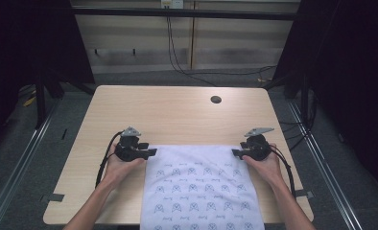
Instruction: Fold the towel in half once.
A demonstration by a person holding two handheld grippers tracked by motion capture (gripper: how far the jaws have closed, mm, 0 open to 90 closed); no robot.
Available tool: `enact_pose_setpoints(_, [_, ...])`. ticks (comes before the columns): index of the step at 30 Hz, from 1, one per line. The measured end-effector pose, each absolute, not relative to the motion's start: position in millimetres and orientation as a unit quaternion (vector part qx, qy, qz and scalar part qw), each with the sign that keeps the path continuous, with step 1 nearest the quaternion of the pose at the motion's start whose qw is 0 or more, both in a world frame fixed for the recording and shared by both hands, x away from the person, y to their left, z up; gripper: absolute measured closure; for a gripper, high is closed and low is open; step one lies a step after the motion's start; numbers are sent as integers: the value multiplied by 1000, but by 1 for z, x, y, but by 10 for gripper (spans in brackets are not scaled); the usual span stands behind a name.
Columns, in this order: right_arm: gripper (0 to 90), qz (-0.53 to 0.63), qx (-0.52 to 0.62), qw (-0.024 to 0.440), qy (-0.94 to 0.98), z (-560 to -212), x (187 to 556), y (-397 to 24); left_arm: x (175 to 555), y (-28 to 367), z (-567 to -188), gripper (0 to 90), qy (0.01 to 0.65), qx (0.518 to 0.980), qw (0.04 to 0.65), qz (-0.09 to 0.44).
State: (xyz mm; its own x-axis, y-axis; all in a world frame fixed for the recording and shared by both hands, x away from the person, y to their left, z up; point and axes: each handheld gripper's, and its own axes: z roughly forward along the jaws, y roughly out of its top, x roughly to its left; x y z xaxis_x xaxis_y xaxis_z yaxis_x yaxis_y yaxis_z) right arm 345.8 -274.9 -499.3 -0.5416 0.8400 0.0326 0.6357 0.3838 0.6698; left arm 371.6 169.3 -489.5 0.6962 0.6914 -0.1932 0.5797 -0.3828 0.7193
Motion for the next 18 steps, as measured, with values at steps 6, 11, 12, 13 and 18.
enact_pose_setpoints(6, [601,313,454,159,819,-498,345,-274,373,166,-494,454,387,832,386,92])
enact_pose_setpoints(11, [814,339,455,128,814,-499,342,-280,376,166,-502,445,392,834,373,104])
enact_pose_setpoints(12, [827,338,454,124,815,-498,342,-280,376,166,-502,444,390,835,376,99])
enact_pose_setpoints(13, [835,341,452,123,815,-499,342,-280,376,166,-502,444,390,835,376,99])
enact_pose_setpoints(18, [860,345,455,114,813,-499,342,-281,373,163,-503,479,364,845,375,108])
